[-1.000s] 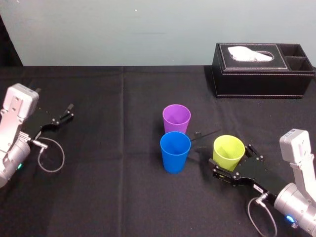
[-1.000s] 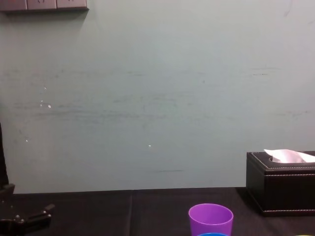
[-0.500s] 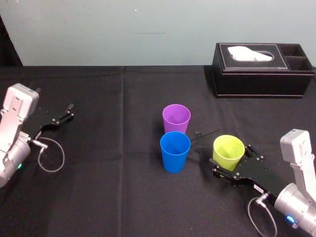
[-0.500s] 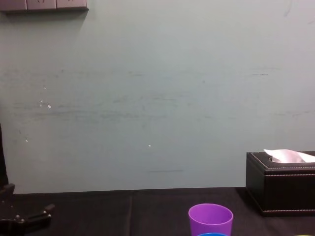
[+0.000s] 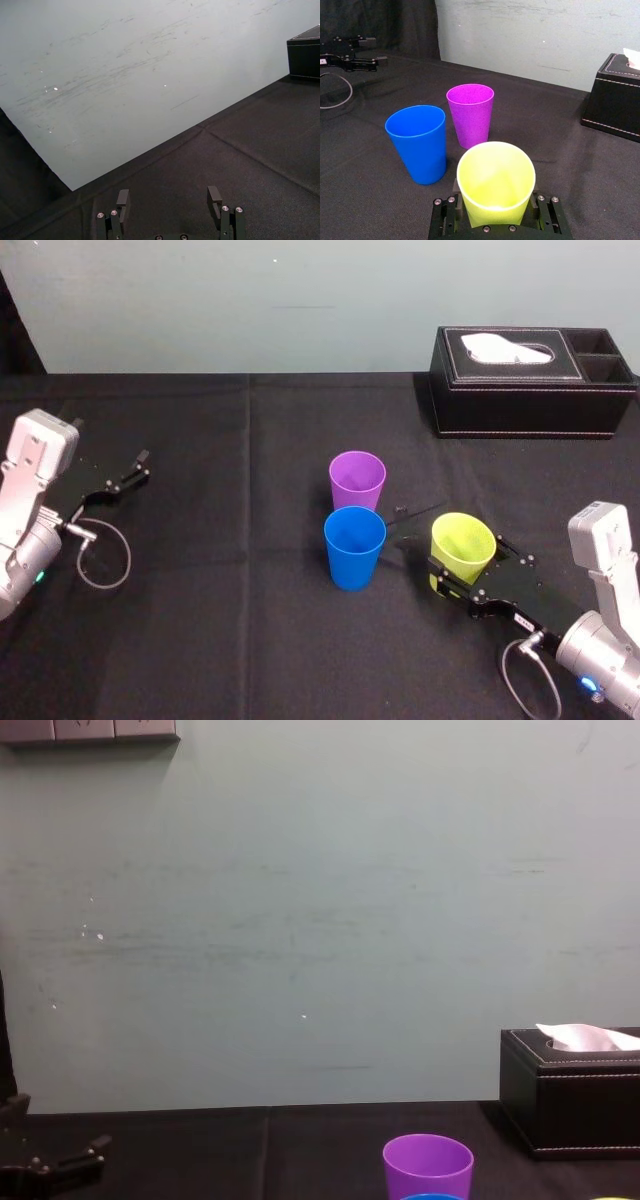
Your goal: Stack the three plastic cups sequentially using one hand.
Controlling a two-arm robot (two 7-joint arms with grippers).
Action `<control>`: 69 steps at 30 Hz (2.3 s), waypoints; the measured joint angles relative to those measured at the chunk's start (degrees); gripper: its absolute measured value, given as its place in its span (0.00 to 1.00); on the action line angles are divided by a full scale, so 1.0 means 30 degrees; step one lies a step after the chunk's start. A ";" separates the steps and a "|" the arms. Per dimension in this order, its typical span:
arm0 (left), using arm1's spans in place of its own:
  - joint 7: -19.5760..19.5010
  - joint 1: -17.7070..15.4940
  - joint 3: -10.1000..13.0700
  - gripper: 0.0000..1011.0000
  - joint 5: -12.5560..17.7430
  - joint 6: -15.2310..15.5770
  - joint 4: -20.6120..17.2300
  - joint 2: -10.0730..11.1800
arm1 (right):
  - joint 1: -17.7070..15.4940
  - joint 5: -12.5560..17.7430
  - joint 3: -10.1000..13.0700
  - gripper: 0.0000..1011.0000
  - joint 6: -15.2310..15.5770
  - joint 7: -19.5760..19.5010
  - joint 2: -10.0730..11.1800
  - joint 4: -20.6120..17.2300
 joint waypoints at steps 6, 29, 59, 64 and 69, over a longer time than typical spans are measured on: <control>0.0000 0.0000 0.0000 1.00 0.0000 0.0000 0.0001 0.0000 | -0.0003 0.0010 0.0000 0.72 -0.0003 -0.0005 0.0007 -0.0006; 0.0000 -0.0001 0.0001 1.00 0.0000 0.0000 0.0001 -0.0001 | 0.2794 0.1190 0.0515 0.72 0.3276 0.0351 0.0660 -0.2501; 0.0000 0.0001 0.0000 1.00 0.0000 0.0000 0.0001 0.0000 | 0.8134 0.0947 -0.2885 0.72 0.5528 0.0062 -0.1214 0.0359; 0.0000 0.0000 0.0000 1.00 0.0000 0.0001 0.0001 0.0000 | 0.8265 0.0970 -0.3121 0.72 0.5527 0.0167 -0.1279 0.0557; 0.0000 -0.0001 0.0000 1.00 -0.0001 0.0000 0.0001 -0.0001 | 0.8377 0.0961 -0.3355 0.72 0.5444 0.0227 -0.1364 0.0841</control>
